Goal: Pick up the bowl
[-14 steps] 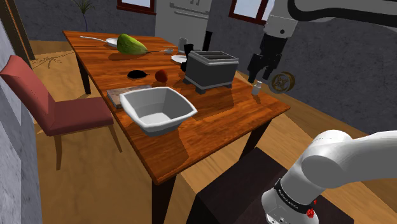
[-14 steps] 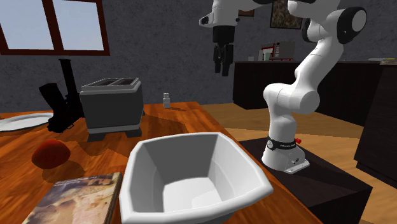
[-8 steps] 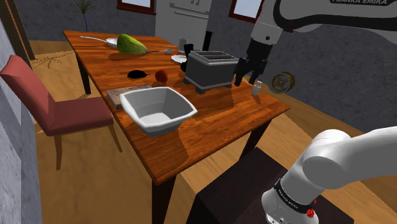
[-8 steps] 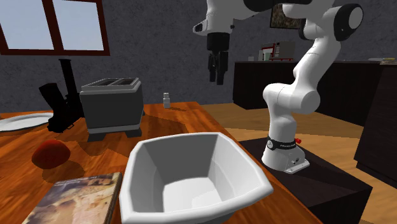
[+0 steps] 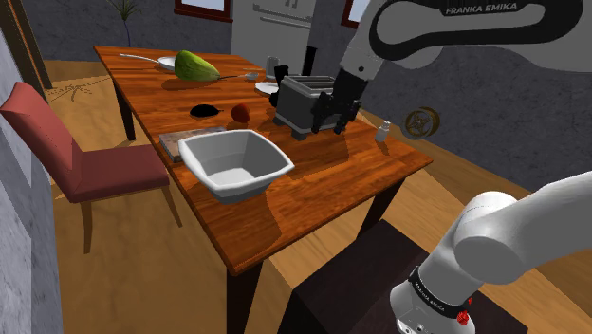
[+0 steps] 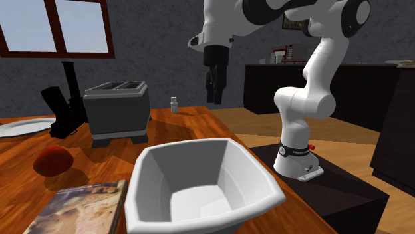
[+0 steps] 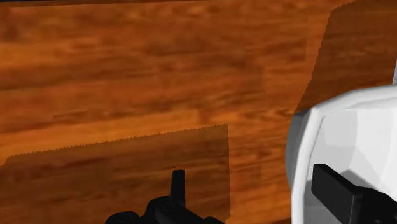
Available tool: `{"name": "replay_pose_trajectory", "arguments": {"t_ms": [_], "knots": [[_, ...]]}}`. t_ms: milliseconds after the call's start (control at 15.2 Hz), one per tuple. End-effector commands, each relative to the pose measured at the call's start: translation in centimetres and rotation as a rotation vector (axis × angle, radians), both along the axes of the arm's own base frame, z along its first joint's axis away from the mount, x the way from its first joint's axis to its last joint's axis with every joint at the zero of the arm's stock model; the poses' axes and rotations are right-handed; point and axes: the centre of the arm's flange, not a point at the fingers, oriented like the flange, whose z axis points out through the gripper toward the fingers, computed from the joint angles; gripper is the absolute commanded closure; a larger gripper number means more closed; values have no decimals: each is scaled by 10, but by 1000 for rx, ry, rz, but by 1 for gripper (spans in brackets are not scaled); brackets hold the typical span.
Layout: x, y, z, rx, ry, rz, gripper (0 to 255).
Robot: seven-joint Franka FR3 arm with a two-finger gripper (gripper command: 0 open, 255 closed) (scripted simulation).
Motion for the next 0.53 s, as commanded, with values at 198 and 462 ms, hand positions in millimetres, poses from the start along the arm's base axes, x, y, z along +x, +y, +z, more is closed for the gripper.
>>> {"name": "replay_pose_trajectory", "arguments": {"t_ms": [198, 462], "knots": [[40, 31, -23, 96, -47, 5, 0], [70, 58, -37, 171, -83, 11, 0]]}}
